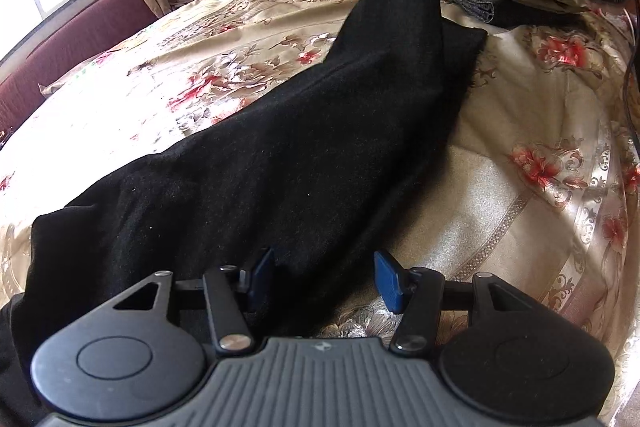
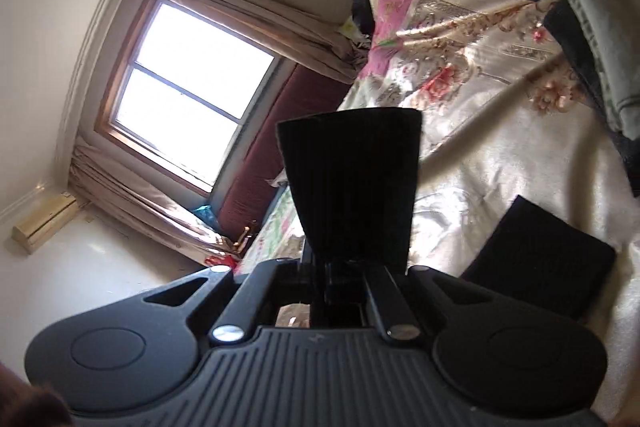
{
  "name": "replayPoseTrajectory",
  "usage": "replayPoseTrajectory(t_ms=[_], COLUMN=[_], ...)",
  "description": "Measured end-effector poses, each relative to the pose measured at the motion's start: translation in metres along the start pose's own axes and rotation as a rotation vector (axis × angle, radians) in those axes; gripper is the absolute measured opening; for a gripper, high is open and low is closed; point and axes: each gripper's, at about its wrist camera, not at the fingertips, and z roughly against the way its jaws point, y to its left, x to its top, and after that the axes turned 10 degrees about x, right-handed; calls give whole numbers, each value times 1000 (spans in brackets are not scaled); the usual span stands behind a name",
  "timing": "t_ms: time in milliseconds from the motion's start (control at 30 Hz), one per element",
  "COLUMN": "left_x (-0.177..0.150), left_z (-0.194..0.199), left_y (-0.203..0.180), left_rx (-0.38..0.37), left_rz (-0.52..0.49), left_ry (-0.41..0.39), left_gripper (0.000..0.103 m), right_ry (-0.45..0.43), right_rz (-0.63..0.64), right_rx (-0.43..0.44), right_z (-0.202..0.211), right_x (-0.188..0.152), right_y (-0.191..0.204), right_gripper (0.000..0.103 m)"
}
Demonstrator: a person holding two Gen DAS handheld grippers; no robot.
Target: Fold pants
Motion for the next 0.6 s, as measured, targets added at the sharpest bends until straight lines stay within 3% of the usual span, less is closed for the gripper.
replayPoseTrajectory(t_ms=[67,133,267,600], left_x=[-2,-4,-3,-2], left_z=[-1,-1,-2,-2], left_y=[1,1,3,5], left_rx=[-2,-1,-4,9], left_rz=[6,12,12,1], left_ry=[-3,-3,6,3], left_gripper=[68,69,70,71], right_ry=[44,71,53,35], right_rz=[-81,-87,-149,-237], right_rx=[-167,-242,-219,-212], right_z=[-4,-2,9,31], right_x=[-9,-16,-19,-28], right_y=[-41,-64,-78,-87], right_gripper=[5,6,6,29])
